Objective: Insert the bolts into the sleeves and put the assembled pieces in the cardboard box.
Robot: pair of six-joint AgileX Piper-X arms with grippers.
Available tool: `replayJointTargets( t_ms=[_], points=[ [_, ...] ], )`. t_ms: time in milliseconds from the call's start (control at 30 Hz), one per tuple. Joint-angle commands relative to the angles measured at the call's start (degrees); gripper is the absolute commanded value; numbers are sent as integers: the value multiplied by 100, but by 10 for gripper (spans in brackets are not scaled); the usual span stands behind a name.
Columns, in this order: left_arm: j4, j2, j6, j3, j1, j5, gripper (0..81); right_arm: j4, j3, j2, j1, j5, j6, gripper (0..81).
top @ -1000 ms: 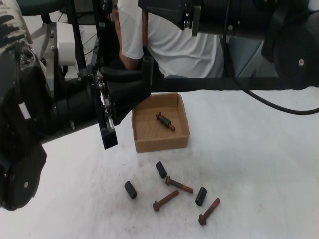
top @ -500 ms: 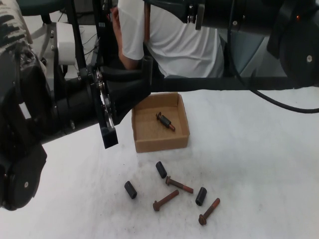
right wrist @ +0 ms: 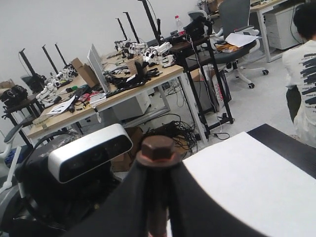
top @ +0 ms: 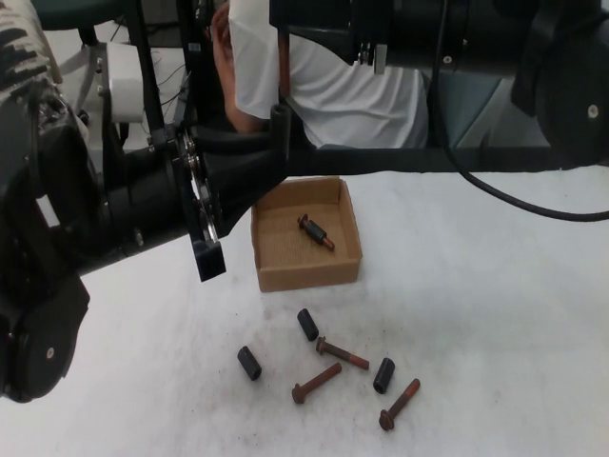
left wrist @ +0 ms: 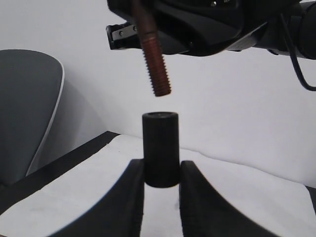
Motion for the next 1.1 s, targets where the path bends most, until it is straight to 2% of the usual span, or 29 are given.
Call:
replayJointTargets(
  t_ms=[0,333,1067],
  points=[
    [-113,-17,-21,-46,-23,-57,2,-23,-13,-75,19,53,-90,8],
    [-113,-17,-151,-46,-23,-53,2,-23,-13,-75,210,382,-217,8],
    [-527,-17,-453,-46,-23,-146,2,329,1,-75,207,474,-484,8]
  ],
)
